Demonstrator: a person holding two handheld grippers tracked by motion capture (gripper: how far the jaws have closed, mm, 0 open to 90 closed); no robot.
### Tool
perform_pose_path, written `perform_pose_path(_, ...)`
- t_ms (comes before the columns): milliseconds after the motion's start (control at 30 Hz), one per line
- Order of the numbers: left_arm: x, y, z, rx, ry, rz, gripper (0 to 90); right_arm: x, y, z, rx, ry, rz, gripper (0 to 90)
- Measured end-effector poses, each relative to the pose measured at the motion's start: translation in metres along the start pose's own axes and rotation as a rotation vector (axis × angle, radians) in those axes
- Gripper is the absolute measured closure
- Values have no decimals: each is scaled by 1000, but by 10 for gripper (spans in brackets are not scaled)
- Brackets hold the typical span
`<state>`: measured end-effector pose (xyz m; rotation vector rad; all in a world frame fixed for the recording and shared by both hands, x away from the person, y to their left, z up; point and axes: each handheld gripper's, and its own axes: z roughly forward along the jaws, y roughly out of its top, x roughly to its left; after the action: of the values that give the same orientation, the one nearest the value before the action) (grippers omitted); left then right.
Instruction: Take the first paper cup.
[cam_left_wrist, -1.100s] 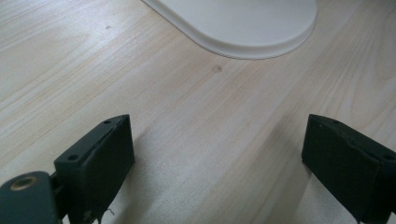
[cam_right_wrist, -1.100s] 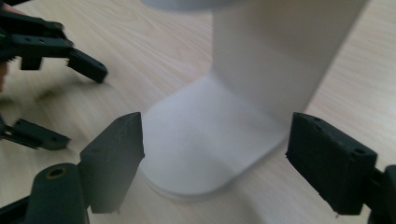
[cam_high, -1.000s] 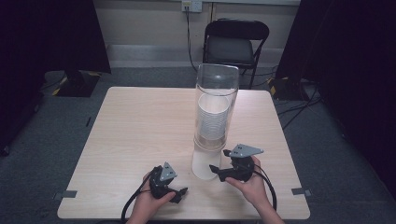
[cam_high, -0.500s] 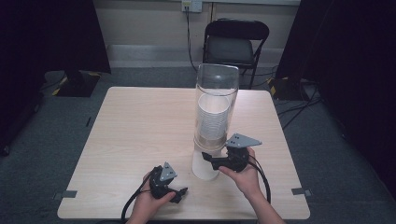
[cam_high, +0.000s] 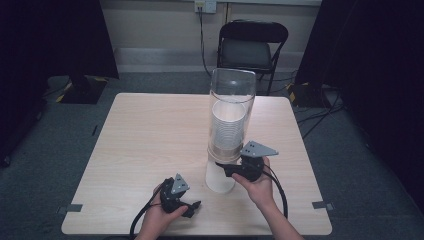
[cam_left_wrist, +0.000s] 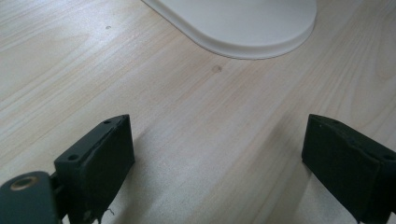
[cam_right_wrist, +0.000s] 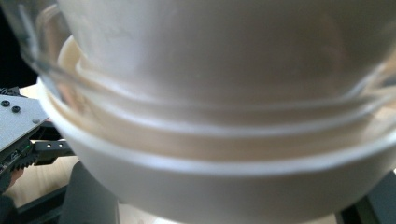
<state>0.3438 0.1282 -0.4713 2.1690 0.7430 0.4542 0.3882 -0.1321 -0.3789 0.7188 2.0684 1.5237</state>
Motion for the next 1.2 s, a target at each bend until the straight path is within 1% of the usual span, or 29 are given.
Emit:
perform_pose_path(33, 0, 0, -1, 12, 2, 2, 86, 0, -2, 0, -10, -2, -5, 332)
perform_pose_path(67, 0, 0, -1, 12, 2, 2, 86, 0, -2, 0, -10, -2, -5, 332)
perform_pose_path(100, 0, 0, 0, 1, 1, 0, 86, 1, -4, 1, -24, -11, -30, 335)
perform_pose_path(133, 0, 0, 0, -5, -1, -2, 86, 1, -5, 1, -30, -13, -30, 336)
perform_pose_path(233, 0, 0, 0, 0, 0, 0, 86, 3, -5, 1, -22, -19, -42, 338)
perform_pose_path(300, 0, 0, 0, -5, -1, -1, 85, 3, -6, 1, -18, -29, -58, 343)
perform_pose_path(333, 0, 0, 0, -5, 0, -1, 86, 3, -7, 2, 0, -33, -64, 344)
perform_pose_path(367, 0, 0, 0, -4, 0, -1, 86, 2, -9, 4, 23, -32, -81, 358)
perform_pose_path(400, 0, 0, 0, -4, 0, -1, 86, 2, -15, 7, 77, -35, -87, 361)
perform_pose_path(433, 0, 1, -1, 12, 2, 3, 86, 1, -26, 9, 107, -33, -77, 368)
perform_pose_path(467, 0, 0, 0, -2, 0, -1, 86, -1, -36, 10, 163, -32, -75, 366)
perform_pose_path(500, 0, 0, 0, 6, 1, 1, 85, -1, -47, 10, 218, -35, -90, 364)
perform_pose_path(533, 0, 0, 0, -2, -1, 0, 85, 0, -55, 8, 255, -28, -103, 361)
perform_pose_path(567, 0, 0, -1, 10, 2, 2, 85, 0, -60, 6, 267, -15, -92, 359)
perform_pose_path(600, 0, 0, -1, 10, 2, 2, 85, 0, -60, 6, 267, -15, -92, 359)
perform_pose_path(633, 0, 0, 0, -1, -1, -1, 85, -2, -60, 4, 266, -4, -73, 357)
perform_pose_path(667, 0, 0, 0, 0, 0, 0, 85, -4, -56, 1, 273, 9, -70, 354)
perform_pose_path(700, 0, 0, -1, 8, 2, 2, 85, -5, -56, 0, 273, 15, -68, 353)
perform_pose_path(733, 0, 0, 0, 0, 0, 0, 85, -5, -58, -1, 283, 22, -70, 353)
perform_pose_path(767, 0, 0, 0, 2, 1, 0, 85, -4, -63, -3, 306, 26, -87, 352)
perform_pose_path(800, 0, 0, 0, -4, -1, -1, 85, -3, -66, -3, 309, 25, -92, 352)
perform_pose_path(833, 0, 0, 0, -4, -1, -1, 85, -3, -66, -3, 309, 25, -92, 352)
perform_pose_path(867, 0, 0, 0, -3, 0, -1, 85, -2, -69, -5, 315, 43, -75, 352)
perform_pose_path(933, 0, 0, 0, -2, -1, -2, 85, -2, -69, -5, 318, 42, -81, 352)
perform_pose_path(967, 0, 0, 0, -2, 0, -2, 85, 0, -70, -8, 328, 45, -93, 351)
perform_pose_path(1033, 0, 0, 0, -3, -1, -2, 85, 2, -71, -9, 334, 47, -92, 350)
perform_pose_path(1100, 0, 0, 0, -3, 0, -2, 85, 4, -73, -9, 338, 49, -103, 349)
perform_pose_path(1200, -1, -1, 0, -3, -1, -12, 85, 5, -76, -10, 340, 58, -91, 348)
